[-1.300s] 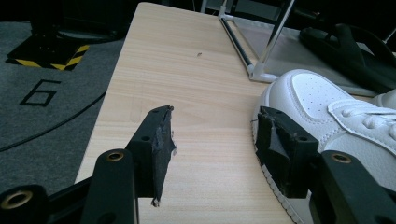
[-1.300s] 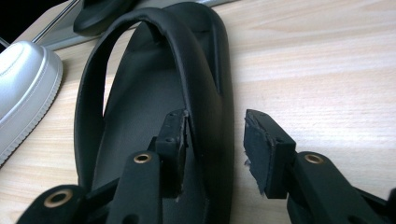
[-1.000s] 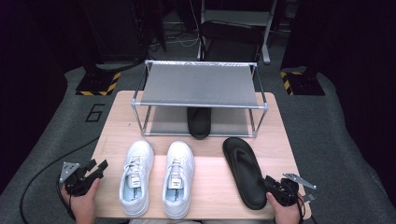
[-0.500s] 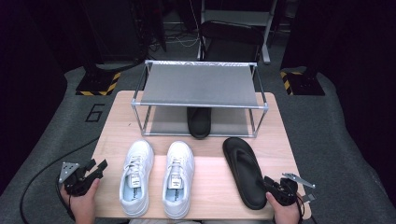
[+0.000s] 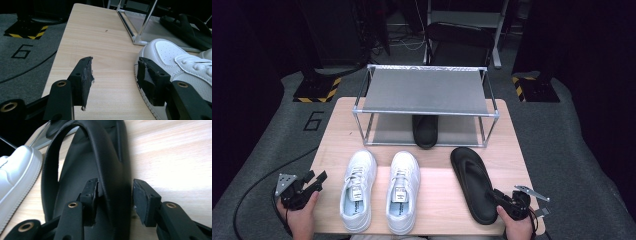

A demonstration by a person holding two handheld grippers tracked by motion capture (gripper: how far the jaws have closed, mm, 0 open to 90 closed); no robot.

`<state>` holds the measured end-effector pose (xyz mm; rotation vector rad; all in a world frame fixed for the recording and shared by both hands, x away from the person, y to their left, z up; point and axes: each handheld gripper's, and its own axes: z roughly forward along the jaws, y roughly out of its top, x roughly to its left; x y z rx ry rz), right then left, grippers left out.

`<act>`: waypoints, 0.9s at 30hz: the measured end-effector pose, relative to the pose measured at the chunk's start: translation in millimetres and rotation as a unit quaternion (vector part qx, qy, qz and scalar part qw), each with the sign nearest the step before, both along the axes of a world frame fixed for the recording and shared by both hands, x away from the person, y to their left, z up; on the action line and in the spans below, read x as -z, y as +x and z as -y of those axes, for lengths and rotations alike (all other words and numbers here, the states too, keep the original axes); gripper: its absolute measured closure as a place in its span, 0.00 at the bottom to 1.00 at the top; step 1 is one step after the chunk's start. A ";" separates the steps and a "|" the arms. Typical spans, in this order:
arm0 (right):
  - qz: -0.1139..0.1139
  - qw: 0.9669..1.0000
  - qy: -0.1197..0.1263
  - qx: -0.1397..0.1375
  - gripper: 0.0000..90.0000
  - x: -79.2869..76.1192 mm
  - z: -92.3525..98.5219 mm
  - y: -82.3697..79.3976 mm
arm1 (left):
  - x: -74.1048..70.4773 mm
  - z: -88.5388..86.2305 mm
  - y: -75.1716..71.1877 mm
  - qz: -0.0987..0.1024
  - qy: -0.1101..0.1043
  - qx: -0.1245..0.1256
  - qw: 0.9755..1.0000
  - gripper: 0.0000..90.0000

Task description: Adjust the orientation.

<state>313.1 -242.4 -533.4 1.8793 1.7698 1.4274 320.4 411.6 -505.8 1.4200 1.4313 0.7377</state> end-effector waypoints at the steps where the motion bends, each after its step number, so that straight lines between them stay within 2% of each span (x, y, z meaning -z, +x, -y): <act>1: 0.000 1.000 0.000 0.000 0.62 0.0 0.0 0.0 | -0.1 -0.1 -0.1 0.000 0.000 0.000 1.000 0.51; 2: -0.007 1.000 0.008 0.000 0.62 -0.2 -1.1 0.0 | 0.2 0.0 0.1 0.004 -0.002 -0.001 1.000 0.51; 8: -0.010 1.000 0.026 -0.002 0.63 2.5 2.3 1.7 | -0.2 -0.1 -0.1 0.002 -0.001 -0.001 1.000 0.51; 19: -0.014 0.999 0.033 0.008 0.68 0.4 1.2 2.2 | -1.2 -0.6 -0.5 0.002 0.004 -0.002 1.000 0.51; 23: -0.010 1.000 0.024 0.009 0.69 -1.5 -0.3 1.6 | -0.9 -0.6 -0.5 0.006 0.002 -0.004 1.000 0.51; 27: 0.006 1.000 -0.002 0.011 0.70 -6.9 -5.7 -0.9 | -2.1 0.3 -0.9 0.004 0.006 -0.005 1.000 0.51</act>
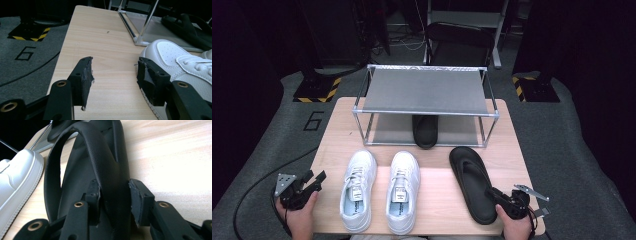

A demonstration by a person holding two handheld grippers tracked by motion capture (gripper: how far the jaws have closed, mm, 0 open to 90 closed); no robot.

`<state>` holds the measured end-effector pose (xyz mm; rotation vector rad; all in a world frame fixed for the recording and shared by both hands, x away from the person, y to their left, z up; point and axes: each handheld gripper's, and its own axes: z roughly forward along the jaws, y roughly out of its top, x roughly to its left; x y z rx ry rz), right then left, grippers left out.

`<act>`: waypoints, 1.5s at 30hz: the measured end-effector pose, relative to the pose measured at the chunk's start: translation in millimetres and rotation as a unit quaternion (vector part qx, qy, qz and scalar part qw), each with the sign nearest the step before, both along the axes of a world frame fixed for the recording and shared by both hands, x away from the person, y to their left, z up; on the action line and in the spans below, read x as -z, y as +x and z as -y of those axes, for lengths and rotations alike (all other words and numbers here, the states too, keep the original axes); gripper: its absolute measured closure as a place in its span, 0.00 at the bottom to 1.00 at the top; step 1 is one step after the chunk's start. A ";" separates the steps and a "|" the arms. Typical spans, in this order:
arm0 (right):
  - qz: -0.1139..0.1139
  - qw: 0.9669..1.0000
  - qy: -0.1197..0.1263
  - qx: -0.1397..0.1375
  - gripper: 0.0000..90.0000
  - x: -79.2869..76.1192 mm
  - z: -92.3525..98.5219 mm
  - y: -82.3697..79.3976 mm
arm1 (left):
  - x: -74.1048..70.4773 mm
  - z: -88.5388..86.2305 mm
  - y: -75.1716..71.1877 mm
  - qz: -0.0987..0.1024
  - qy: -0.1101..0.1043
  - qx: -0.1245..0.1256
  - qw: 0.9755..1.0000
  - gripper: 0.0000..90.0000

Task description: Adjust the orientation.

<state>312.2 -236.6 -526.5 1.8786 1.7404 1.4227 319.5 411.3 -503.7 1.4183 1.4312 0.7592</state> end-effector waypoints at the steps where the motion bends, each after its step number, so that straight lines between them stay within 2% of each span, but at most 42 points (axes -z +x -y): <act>1: -0.001 1.000 0.001 0.005 0.70 -0.8 -1.0 -0.8 | 0.0 0.0 0.0 0.000 0.000 0.000 1.000 0.51; 6: -0.004 1.000 0.009 0.011 0.71 -0.5 -0.2 -1.9 | 0.5 -0.9 -0.1 0.001 0.000 0.001 1.000 0.51; 10: -0.008 0.999 0.028 0.024 0.71 0.2 1.5 -3.0 | 0.6 -1.2 0.0 -0.002 -0.001 0.001 1.000 0.51; 16: 0.001 0.999 0.036 0.030 0.71 -2.1 0.6 -5.4 | 1.0 -0.9 0.5 0.001 -0.001 0.002 1.000 0.51; 22: 0.013 0.998 0.044 0.045 0.71 -6.5 -3.4 -6.0 | 0.8 -0.6 0.0 -0.005 0.001 0.003 1.000 0.51; 28: 0.016 0.997 0.052 0.057 0.71 -8.6 -7.0 2.7 | 1.2 -0.5 0.1 -0.006 -0.001 0.001 1.000 0.51; 32: 0.020 0.997 0.037 0.059 0.71 -11.1 -13.5 11.1 | 1.9 -0.4 0.7 -0.004 -0.002 0.000 1.000 0.51; 34: 0.018 0.997 0.043 0.061 0.71 -13.1 -17.1 15.5 | 1.8 -0.5 0.5 -0.005 -0.002 0.000 1.000 0.51; 42: 0.032 0.996 0.044 0.065 0.71 -21.2 -29.1 31.5 | 2.8 -1.3 0.9 0.001 -0.005 -0.002 1.000 0.51; 45: 0.031 0.996 0.042 0.071 0.71 -24.7 -35.3 37.6 | 2.1 -1.7 0.6 -0.009 -0.003 0.003 1.000 0.51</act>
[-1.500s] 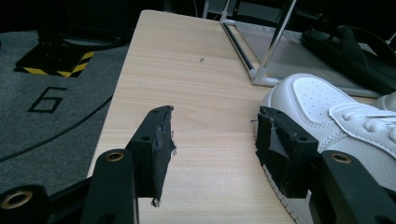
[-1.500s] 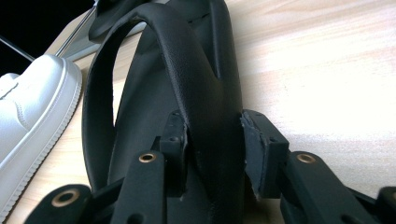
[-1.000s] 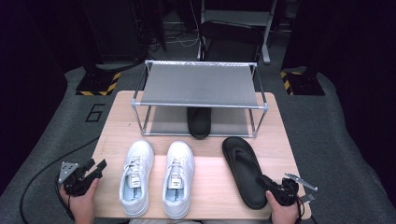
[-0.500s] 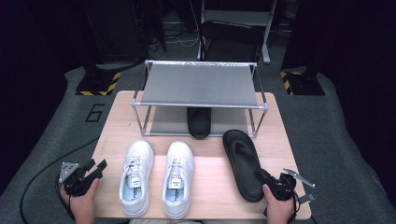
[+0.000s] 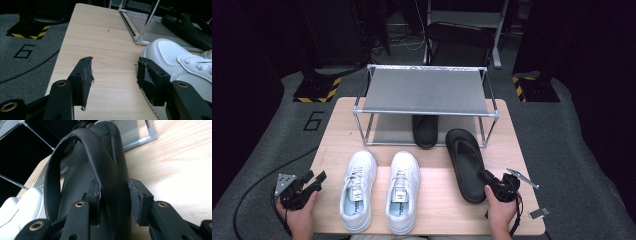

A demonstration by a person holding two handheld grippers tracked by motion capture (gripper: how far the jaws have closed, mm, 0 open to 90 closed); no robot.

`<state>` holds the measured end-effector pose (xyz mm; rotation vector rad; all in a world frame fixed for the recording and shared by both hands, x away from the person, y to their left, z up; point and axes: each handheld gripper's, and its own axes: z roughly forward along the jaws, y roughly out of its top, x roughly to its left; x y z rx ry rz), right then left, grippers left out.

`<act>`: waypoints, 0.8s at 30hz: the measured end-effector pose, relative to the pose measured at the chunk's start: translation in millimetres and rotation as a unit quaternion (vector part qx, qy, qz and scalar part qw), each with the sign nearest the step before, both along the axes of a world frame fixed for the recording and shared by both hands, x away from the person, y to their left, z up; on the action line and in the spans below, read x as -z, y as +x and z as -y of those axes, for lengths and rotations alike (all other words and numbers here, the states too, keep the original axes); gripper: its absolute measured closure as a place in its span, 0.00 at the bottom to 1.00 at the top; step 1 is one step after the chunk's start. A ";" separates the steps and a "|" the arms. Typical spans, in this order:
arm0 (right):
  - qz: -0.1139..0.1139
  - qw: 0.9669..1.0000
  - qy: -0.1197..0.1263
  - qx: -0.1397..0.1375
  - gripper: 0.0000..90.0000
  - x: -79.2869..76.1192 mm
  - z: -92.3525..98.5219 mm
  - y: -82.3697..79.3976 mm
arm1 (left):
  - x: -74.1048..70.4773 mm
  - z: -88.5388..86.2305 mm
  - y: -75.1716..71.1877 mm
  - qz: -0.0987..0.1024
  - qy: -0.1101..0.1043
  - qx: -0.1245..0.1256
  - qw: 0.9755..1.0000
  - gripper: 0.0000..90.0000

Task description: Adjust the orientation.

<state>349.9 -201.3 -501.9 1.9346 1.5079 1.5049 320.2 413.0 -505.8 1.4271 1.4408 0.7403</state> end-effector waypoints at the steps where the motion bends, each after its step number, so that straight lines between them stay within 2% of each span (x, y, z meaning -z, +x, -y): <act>1: 0.000 1.000 0.000 0.000 0.71 0.0 0.0 0.0 | 0.0 0.0 0.0 0.000 0.000 0.000 1.000 0.51; 8: 0.006 1.000 0.007 0.015 0.71 0.8 -8.4 14.2 | 0.0 -0.6 0.0 0.007 0.000 -0.004 1.000 0.51; 13: 0.004 1.000 0.008 0.021 0.71 3.2 -13.8 21.5 | -0.5 -2.3 -0.4 0.004 0.000 -0.002 1.000 0.51; 14: 0.005 1.000 -0.005 0.020 0.71 2.6 -16.8 25.8 | -0.7 -2.5 -0.6 0.003 0.000 -0.001 1.000 0.51; 24: 0.009 0.999 -0.015 0.027 0.71 -2.1 -27.4 45.0 | -0.3 -3.1 -0.4 0.002 0.000 -0.001 1.000 0.51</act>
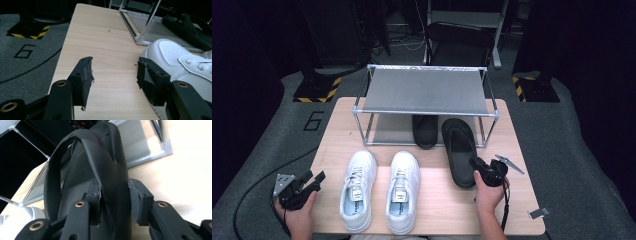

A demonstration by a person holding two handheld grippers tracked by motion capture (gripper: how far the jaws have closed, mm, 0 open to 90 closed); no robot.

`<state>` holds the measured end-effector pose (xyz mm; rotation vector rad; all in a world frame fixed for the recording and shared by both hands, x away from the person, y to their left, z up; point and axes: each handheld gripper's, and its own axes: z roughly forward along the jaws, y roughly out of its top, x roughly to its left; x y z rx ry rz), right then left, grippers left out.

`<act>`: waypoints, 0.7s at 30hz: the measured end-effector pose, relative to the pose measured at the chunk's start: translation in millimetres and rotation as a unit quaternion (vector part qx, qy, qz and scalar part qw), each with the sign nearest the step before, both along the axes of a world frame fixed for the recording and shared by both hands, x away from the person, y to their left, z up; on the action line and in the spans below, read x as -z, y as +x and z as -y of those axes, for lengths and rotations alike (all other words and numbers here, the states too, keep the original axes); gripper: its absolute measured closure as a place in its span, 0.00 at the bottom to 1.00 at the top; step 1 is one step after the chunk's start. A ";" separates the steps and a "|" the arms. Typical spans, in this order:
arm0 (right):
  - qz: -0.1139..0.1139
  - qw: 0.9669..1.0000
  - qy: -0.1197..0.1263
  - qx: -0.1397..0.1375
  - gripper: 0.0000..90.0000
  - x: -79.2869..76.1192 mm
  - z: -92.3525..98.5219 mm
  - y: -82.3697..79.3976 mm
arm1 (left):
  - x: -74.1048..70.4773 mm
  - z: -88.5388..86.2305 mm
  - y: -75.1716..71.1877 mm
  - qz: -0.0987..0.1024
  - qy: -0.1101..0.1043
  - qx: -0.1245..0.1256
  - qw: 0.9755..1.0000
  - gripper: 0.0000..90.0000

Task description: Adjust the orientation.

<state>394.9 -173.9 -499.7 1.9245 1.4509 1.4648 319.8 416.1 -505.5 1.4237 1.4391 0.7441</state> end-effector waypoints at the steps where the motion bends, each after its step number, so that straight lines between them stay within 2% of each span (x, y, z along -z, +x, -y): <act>1: 0.002 1.000 -0.004 -0.003 0.71 -0.5 -0.3 1.6 | 0.0 0.0 0.1 0.000 0.000 0.001 1.000 0.51; 6: 0.005 1.000 0.002 0.002 0.71 -5.5 -3.6 11.6 | -0.1 0.2 0.0 0.001 0.000 0.000 1.000 0.51; 7: 0.004 1.000 -0.006 0.003 0.71 -6.2 -4.3 13.4 | 0.1 0.0 0.1 0.002 -0.001 0.000 1.000 0.51; 9: 0.001 1.000 -0.004 0.003 0.71 -8.4 -6.6 17.0 | 0.3 0.0 0.3 0.004 -0.001 -0.001 1.000 0.51; 12: 0.007 1.000 -0.001 0.003 0.71 -8.0 -7.1 19.4 | 0.2 0.1 0.3 0.002 -0.001 0.000 1.000 0.51; 14: 0.003 1.000 0.010 0.009 0.71 -7.2 -7.7 22.0 | -0.1 0.0 0.1 0.001 0.000 0.001 1.000 0.51; 17: -0.003 1.000 0.002 0.008 0.71 -7.1 -8.6 23.3 | 0.2 0.3 0.4 0.002 0.000 -0.001 1.000 0.51; 21: 0.001 1.000 0.001 0.010 0.71 -9.0 -10.7 28.4 | 0.3 0.3 0.4 0.004 -0.001 0.000 1.000 0.51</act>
